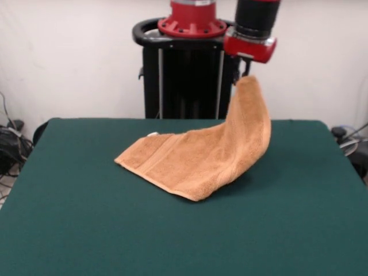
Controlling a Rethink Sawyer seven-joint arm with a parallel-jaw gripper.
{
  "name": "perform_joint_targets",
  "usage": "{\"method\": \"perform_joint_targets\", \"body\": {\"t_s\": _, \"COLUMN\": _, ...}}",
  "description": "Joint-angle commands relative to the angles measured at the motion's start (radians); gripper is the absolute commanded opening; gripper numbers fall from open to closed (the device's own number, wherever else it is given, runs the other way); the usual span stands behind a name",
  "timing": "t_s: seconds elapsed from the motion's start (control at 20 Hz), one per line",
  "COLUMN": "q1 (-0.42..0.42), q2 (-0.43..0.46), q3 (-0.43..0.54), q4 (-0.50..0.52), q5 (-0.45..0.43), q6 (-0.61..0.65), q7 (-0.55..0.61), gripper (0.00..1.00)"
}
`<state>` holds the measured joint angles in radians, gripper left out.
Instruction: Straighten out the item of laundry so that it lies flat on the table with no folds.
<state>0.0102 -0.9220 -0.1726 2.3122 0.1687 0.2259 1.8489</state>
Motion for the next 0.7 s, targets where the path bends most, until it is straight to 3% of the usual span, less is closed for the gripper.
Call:
{"method": "perform_joint_targets", "body": {"t_s": 0.05, "q1": -0.113, "q2": 0.076, "q3": 0.191, "q4": 0.115, "q5": -0.048, "q6": -0.217, "q7": 0.165, "gripper": 0.00}}
{"method": "perform_joint_targets", "body": {"t_s": 0.15, "q1": -0.058, "q2": 0.090, "q3": 0.115, "q4": 0.086, "q5": -0.069, "q6": -0.337, "q7": 0.232, "gripper": 0.00}}
{"method": "perform_joint_targets", "body": {"t_s": 0.3, "q1": -0.001, "q2": 0.098, "q3": 0.018, "q4": 0.054, "q5": -0.042, "q6": -0.372, "q7": 0.240, "gripper": 0.00}}
{"method": "perform_joint_targets", "body": {"t_s": 0.55, "q1": -0.113, "q2": 0.067, "q3": 0.096, "q4": 0.087, "q5": -0.065, "q6": -0.353, "q7": 0.203, "gripper": 0.00}}
{"method": "perform_joint_targets", "body": {"t_s": 0.7, "q1": -0.136, "q2": 0.077, "q3": 0.140, "q4": 0.098, "q5": -0.057, "q6": -0.360, "q7": 0.224, "gripper": 0.00}}
